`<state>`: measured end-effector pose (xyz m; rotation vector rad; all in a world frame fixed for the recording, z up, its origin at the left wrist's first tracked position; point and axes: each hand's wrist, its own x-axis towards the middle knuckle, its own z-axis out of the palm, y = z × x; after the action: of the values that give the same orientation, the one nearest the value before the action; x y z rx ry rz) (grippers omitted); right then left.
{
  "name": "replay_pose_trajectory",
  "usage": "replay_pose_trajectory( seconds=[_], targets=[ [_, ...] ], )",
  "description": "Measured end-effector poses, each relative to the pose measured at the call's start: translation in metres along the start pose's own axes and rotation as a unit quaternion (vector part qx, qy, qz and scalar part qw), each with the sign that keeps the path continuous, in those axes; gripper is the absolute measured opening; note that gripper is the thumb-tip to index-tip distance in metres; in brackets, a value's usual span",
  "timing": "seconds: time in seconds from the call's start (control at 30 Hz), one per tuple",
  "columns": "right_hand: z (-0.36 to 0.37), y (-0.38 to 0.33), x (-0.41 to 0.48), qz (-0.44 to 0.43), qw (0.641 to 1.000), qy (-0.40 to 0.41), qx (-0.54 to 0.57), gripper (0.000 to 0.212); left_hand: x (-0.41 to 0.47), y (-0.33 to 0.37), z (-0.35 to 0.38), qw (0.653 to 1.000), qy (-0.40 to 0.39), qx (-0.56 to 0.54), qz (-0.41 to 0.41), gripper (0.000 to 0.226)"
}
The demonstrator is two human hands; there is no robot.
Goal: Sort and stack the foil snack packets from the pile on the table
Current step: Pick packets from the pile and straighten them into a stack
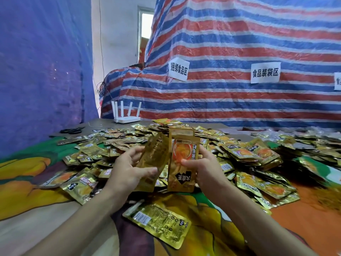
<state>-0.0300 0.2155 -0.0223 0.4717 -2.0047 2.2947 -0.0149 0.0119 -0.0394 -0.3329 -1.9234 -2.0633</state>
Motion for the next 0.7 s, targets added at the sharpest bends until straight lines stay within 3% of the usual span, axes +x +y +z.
replay_pose_trajectory(
  seconds=[0.07,0.33,0.5,0.63,0.7],
  targets=[
    [0.001,-0.001,-0.009,0.003,1.000,-0.002,0.002,0.036,-0.004,0.005,0.012,0.999,0.003,0.035,0.014,0.042],
    [0.005,-0.003,-0.037,-0.004,0.989,0.146,0.015,0.024,-0.021,0.017,0.097,0.990,-0.079,-0.096,-0.068,0.025],
    [-0.004,-0.004,-0.053,-0.007,0.985,0.174,0.011,0.045,-0.035,-0.007,0.111,0.991,-0.063,0.096,-0.065,0.036],
    [-0.004,-0.010,-0.055,-0.037,0.984,0.172,0.018,0.016,-0.030,-0.014,0.113,0.995,-0.052,0.062,-0.056,0.049],
    [-0.003,-0.010,-0.056,-0.047,0.985,0.165,0.019,0.016,-0.025,-0.012,0.114,0.996,-0.064,0.050,-0.047,0.049]
  ],
)
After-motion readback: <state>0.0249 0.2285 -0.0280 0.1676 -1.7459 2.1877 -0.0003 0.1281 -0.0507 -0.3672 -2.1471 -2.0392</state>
